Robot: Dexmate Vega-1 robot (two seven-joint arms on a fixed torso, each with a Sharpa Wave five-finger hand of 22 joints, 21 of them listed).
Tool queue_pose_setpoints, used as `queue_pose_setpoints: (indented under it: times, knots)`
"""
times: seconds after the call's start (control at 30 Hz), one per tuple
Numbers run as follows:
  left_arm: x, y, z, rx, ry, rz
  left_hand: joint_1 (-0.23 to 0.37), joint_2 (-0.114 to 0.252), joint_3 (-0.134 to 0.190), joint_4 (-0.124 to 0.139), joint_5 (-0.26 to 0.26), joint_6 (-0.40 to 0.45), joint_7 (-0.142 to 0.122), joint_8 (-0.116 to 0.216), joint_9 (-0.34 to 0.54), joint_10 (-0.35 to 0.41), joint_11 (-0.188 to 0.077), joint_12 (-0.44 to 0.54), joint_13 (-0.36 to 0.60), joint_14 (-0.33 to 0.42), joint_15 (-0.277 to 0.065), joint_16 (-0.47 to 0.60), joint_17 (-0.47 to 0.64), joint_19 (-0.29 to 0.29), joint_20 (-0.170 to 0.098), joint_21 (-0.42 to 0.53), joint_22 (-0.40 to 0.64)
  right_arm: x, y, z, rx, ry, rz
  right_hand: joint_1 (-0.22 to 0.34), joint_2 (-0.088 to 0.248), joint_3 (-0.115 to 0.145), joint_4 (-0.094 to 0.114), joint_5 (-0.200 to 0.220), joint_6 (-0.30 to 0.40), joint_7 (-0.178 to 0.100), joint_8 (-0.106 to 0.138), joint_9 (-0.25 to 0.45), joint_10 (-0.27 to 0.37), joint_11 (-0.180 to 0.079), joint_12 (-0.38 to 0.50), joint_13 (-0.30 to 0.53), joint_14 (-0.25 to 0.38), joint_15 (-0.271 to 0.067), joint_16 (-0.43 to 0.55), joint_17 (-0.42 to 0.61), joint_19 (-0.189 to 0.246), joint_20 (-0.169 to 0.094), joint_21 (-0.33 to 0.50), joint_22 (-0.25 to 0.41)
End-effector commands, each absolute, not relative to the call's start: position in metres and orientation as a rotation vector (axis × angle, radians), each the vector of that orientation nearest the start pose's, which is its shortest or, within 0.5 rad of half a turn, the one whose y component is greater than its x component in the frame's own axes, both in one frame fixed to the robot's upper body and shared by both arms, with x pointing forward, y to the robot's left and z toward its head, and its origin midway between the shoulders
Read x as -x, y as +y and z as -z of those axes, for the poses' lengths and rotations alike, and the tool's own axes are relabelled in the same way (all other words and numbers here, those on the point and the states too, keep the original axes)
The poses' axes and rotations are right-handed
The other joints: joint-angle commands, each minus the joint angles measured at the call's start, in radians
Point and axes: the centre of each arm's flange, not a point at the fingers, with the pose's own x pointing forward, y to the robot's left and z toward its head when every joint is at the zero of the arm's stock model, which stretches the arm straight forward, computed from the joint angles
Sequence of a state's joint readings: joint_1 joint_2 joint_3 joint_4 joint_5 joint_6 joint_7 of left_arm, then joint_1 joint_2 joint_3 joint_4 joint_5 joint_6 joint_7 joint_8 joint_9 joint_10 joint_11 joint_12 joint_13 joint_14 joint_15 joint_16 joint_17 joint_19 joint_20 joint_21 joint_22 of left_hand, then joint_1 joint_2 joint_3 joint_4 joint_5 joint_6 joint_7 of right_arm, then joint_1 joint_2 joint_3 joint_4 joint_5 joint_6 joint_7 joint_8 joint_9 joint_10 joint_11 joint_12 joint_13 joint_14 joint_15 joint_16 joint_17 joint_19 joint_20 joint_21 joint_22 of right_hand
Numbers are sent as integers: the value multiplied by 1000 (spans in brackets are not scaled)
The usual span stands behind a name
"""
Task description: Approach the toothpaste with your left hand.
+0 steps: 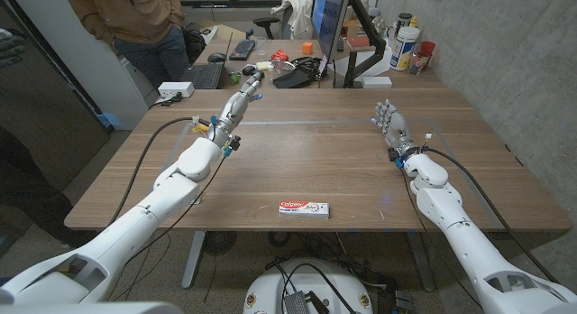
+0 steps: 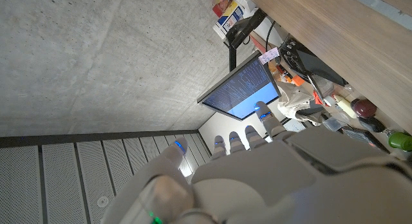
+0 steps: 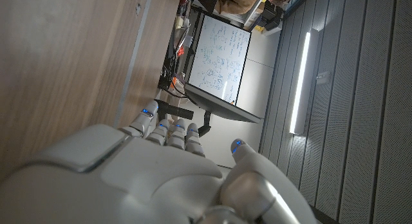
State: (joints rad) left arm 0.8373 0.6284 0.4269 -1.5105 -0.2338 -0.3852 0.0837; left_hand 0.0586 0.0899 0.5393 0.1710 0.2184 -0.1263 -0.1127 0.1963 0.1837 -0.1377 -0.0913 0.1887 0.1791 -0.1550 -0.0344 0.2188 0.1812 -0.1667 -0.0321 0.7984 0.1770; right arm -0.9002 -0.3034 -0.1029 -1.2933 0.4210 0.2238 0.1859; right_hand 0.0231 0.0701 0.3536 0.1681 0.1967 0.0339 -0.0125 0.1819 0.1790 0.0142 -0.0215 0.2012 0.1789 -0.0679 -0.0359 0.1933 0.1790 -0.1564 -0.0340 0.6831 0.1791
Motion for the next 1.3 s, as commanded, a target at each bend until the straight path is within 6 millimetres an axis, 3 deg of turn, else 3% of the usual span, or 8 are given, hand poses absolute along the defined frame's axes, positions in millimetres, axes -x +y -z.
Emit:
queue_pose_setpoints:
  times: [0.03, 1.3]
  knots:
    - [-588, 238, -40, -495, -917, 234, 8, 64, 6, -3, 4, 8, 2, 3, 2, 8, 1, 5, 3, 9, -39, 3, 3, -37, -49, -3, 2, -651, -296, 36, -47, -606, -199, -3, 100, -4, 0, 4, 10, 4, 7, 4, 3, -6, 5, 4, -4, -20, 4, 4, 0, -82, -1, 2]
    - [-568, 213, -58, -703, -1056, 276, 14, 51, 5, -7, 7, 29, -4, 2, 2, 30, -11, 4, 3, 26, -44, 1, 1, -31, -52, -14, 2, -656, -290, 34, -39, -610, -198, -3, 99, -6, -1, 5, 15, 4, 9, 4, 7, -4, 6, 4, -4, -20, 2, 2, 0, -80, -9, 2]
